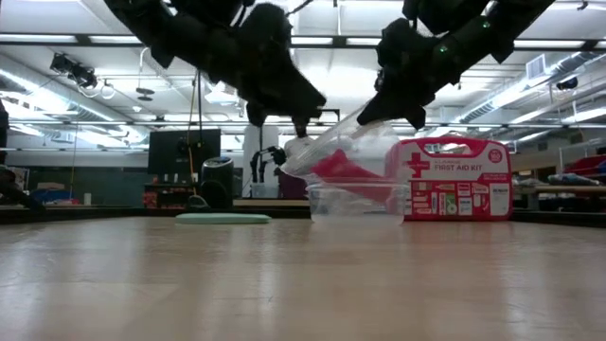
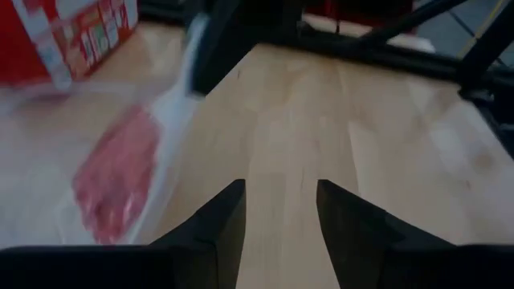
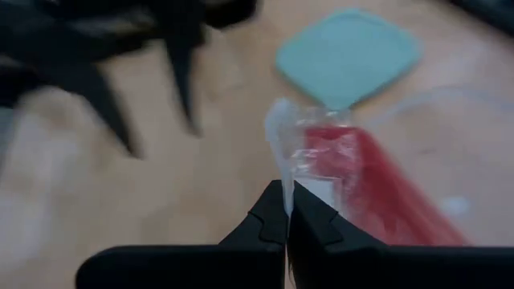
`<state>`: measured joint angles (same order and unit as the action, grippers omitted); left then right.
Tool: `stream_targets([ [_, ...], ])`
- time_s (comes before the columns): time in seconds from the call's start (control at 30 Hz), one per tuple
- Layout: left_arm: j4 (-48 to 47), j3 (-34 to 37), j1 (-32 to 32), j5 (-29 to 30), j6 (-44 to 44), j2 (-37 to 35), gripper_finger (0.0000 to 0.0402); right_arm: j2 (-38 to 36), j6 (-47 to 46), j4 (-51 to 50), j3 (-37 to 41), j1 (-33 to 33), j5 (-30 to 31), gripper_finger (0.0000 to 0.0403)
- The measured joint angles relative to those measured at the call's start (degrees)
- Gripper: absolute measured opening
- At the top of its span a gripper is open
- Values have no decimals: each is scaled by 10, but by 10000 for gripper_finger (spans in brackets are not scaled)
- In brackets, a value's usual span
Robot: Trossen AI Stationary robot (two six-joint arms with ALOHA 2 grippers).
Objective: Roll bandage
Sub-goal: Put the transparent zip bag into the plastic container
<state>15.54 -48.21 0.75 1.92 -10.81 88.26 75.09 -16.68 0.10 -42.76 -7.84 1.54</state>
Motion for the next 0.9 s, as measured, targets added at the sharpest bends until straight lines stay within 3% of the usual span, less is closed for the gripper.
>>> stream_targets([
  [0.1, -5, -2, 0, 14, 13, -19, 157, -1, 32, -2, 0, -14, 59, 0],
  [0.47, -14, -5, 0, 31, 29, -31, 157, 26, 78, -20, -1, -86, 65, 5],
  [0.7, -6, -5, 1, 92, 48, -30, 157, 86, 111, -25, 0, -100, 82, 6],
  [0.9, -11, -5, 7, 102, 48, -30, 157, 82, 134, -59, -11, -100, 98, 57],
])
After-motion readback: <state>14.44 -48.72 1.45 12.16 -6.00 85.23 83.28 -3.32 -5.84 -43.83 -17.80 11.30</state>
